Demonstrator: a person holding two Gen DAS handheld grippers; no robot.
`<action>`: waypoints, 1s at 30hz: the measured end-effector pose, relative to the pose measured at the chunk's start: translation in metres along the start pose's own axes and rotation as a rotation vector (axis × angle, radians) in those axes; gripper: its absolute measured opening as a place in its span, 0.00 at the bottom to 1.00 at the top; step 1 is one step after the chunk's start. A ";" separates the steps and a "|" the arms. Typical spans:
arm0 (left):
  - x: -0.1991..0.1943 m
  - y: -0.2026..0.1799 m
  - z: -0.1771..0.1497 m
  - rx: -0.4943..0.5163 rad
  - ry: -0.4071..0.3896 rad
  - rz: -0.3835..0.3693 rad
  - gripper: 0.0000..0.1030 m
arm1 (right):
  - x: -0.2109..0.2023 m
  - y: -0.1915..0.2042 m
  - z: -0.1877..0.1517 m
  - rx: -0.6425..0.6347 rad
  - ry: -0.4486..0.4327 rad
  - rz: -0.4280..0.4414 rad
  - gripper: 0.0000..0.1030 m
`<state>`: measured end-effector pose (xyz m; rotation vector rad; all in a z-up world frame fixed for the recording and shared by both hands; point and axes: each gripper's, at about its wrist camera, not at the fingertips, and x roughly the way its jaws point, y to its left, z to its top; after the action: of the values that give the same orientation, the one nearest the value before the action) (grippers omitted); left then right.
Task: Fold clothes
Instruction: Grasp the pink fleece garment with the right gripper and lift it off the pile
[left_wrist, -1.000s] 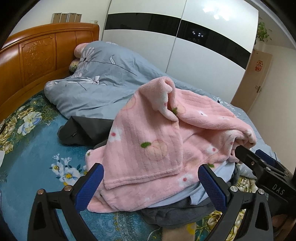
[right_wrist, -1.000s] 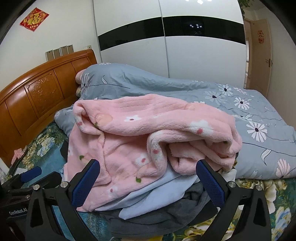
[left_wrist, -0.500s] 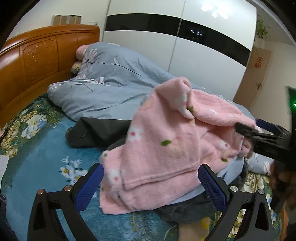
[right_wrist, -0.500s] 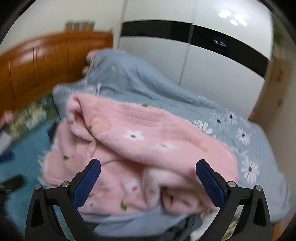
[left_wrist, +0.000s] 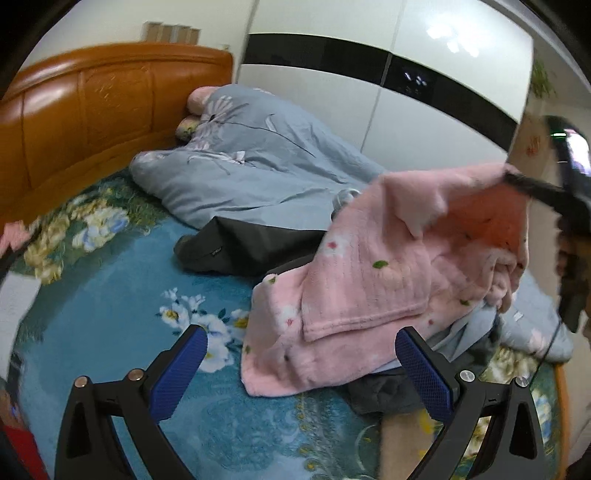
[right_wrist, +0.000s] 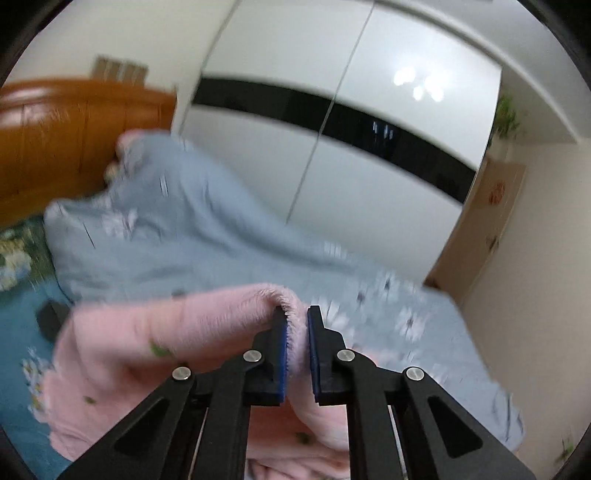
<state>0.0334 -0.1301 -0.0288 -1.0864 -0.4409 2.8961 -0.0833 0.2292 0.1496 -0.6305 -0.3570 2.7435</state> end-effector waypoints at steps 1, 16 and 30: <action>-0.004 0.002 -0.001 -0.021 -0.004 -0.015 1.00 | -0.020 -0.006 0.006 0.002 -0.039 0.008 0.09; -0.083 0.033 -0.036 -0.090 -0.057 -0.073 1.00 | -0.213 0.066 -0.077 -0.126 -0.084 0.419 0.09; -0.033 0.002 -0.100 0.005 0.207 -0.047 1.00 | -0.112 0.082 -0.324 -0.125 0.730 0.487 0.10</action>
<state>0.1239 -0.1102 -0.0799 -1.3372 -0.4444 2.7050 0.1421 0.1704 -0.1154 -1.8740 -0.2113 2.6549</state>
